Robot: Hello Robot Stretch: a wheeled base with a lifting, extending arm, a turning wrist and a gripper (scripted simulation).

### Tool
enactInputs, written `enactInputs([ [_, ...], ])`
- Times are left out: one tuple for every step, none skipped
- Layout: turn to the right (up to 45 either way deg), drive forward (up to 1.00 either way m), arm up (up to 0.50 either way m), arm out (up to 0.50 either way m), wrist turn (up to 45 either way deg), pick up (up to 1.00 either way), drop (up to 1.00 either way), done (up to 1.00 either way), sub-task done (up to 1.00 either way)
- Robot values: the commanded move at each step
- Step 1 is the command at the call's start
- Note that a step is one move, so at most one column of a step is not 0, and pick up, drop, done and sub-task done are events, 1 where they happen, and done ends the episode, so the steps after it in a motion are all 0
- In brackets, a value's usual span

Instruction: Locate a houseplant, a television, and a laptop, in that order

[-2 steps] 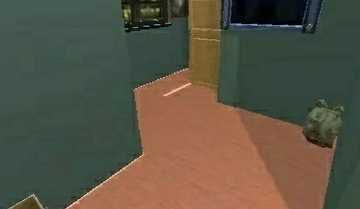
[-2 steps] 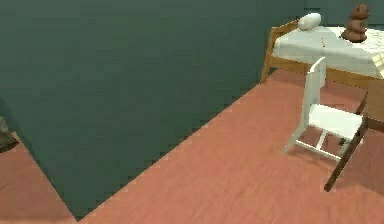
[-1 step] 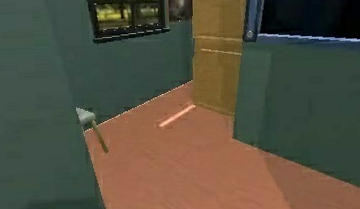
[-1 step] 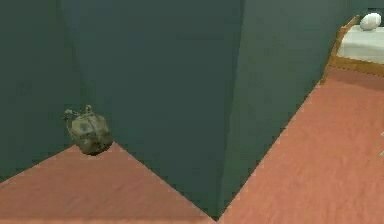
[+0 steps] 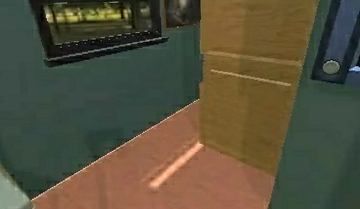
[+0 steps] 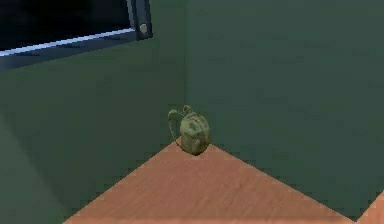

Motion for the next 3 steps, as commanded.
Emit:
enactInputs([
  [-3.0,0.0,0.0,0.0,0.0,0.0,0.0,0.0,0.0],
  [42.0,0.0,0.0,0.0,0.0,0.0,0.0,0.0,0.0],
  [0.0,0.05,0.0,0.0,0.0,0.0,0.0,0.0,0.0],
])
